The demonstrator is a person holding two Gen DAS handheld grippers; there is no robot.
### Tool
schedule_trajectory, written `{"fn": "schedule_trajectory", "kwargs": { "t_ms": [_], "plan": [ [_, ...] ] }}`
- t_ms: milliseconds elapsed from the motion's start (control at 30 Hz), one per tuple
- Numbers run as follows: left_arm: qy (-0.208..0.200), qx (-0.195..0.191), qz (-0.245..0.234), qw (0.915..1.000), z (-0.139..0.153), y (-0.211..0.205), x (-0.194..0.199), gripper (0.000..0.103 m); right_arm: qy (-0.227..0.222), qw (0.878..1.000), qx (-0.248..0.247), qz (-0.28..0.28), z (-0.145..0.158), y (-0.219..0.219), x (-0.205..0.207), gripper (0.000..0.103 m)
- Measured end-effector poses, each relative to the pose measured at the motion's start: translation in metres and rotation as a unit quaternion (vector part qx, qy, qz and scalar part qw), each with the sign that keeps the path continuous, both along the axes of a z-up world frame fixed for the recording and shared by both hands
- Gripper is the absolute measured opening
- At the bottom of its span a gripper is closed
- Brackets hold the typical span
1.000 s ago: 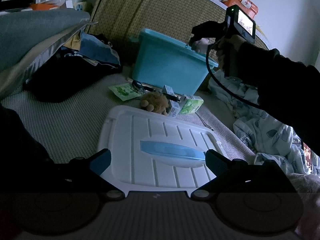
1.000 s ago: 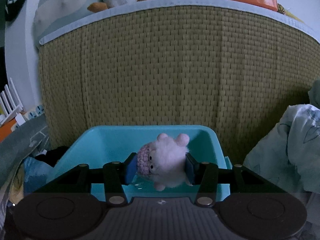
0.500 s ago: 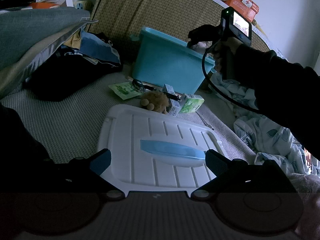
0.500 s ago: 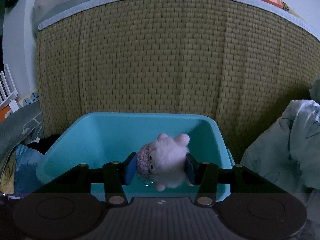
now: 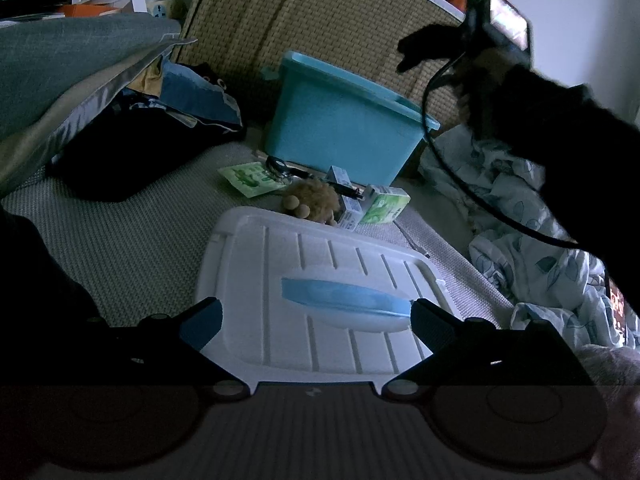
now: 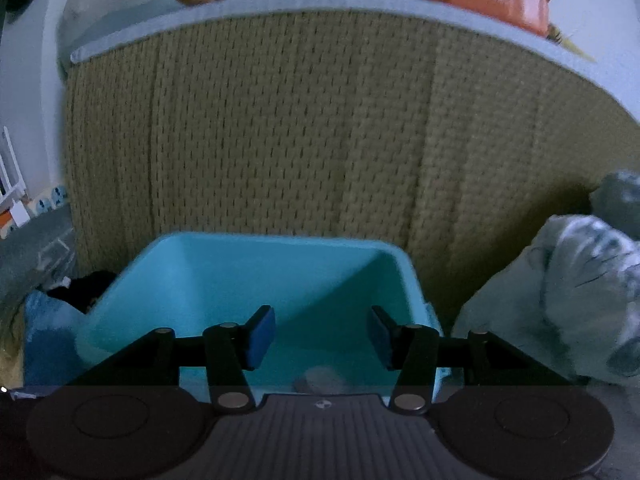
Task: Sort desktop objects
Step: 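Withdraw the right gripper from the teal bin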
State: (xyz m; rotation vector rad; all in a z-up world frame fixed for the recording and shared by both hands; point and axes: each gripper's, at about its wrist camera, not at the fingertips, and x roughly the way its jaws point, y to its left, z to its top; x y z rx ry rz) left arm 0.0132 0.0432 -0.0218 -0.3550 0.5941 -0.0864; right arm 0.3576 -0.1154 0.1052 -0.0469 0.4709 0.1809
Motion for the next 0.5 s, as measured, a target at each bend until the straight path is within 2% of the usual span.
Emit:
{"fn": "schedule_trajectory", "kwargs": {
  "t_ms": [233,500],
  "plan": [
    [0.004,0.003,-0.001,1.0,0.0,-0.001,0.001,0.103,-0.045,0.999,0.001,0.017,0.048,-0.002,-0.051,0.055],
    [0.006,0.007,0.0,1.0,-0.001,-0.001,0.001,0.103,-0.074,0.996,-0.007,0.043,0.07,-0.003,-0.085,0.055]
  ]
}}
